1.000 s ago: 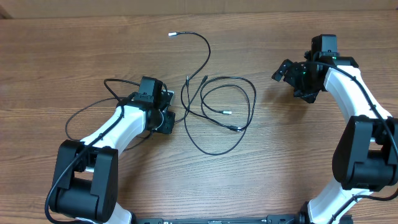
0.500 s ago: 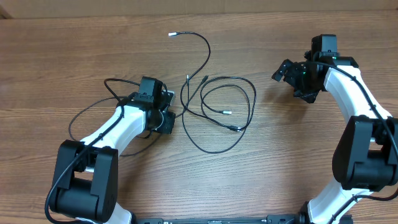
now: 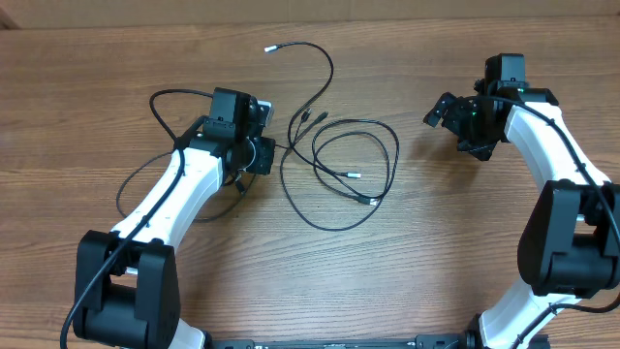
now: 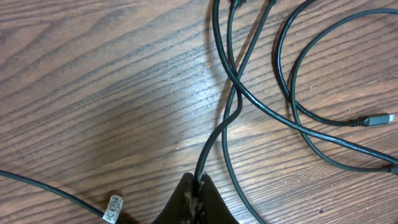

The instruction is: Untangle cables

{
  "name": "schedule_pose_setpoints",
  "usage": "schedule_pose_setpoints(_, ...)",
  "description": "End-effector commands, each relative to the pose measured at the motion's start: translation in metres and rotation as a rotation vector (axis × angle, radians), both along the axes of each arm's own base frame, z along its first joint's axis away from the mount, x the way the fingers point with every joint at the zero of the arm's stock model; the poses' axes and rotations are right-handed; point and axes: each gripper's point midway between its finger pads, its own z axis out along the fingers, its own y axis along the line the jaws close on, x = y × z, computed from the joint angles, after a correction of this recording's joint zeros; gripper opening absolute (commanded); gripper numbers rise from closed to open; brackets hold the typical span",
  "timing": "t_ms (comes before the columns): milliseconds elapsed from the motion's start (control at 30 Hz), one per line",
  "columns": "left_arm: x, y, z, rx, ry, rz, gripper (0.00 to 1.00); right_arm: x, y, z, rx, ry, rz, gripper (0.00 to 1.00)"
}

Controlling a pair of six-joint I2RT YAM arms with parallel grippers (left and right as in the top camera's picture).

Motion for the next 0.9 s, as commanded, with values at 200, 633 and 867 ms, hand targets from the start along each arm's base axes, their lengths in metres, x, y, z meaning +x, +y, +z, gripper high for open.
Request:
schedule_pose_setpoints(200,-0.046,-0.083,0.055,-0.393,-0.131,-0.645,0.04,0.006,-0.001,0.015,-0.009,-0.042,-0.002,1.0)
schedule_pose_setpoints(633,-0.032,-0.007,0.101,-0.468,-0.164,-0.357,0.04,0.006,-0.001,0.015,-0.008,-0.042,-0.001,1.0)
schedule_pose_setpoints(867,0.003,0.057,0.046,-0.272,-0.029,0.126,0.04,0.006,-0.001,0.015,-0.008,-0.042,-0.001,1.0)
